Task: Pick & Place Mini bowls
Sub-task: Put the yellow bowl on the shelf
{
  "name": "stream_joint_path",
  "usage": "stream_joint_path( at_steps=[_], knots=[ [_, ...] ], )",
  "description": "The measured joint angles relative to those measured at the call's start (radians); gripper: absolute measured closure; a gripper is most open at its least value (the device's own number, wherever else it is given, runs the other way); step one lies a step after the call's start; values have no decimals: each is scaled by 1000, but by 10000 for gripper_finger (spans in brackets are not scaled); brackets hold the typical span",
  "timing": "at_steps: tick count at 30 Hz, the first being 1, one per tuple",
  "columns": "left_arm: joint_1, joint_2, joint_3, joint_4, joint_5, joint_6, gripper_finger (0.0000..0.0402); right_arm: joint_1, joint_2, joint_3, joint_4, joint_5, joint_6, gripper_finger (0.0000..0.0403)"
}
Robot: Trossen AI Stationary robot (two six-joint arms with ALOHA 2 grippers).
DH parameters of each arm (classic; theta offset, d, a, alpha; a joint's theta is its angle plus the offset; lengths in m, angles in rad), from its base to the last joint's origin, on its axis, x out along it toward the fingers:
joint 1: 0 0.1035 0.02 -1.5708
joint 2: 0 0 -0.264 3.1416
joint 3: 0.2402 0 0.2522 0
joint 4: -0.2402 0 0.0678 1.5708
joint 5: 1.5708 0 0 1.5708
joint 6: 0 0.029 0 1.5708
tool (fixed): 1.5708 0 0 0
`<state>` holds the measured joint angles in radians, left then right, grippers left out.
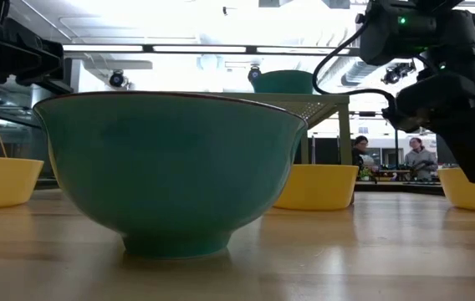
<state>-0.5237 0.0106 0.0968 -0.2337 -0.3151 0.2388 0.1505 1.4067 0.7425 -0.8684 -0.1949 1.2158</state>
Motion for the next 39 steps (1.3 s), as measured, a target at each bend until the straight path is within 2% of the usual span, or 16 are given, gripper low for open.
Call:
stream_joint_path(
  at_steps=[18,39],
  knots=[
    [0,0,0,0,0,0,298,0,0,0,-29,54,-131,396],
    [0,0,0,0,0,0,298,0,-8,8,-132,26,-284,402]
  ],
)
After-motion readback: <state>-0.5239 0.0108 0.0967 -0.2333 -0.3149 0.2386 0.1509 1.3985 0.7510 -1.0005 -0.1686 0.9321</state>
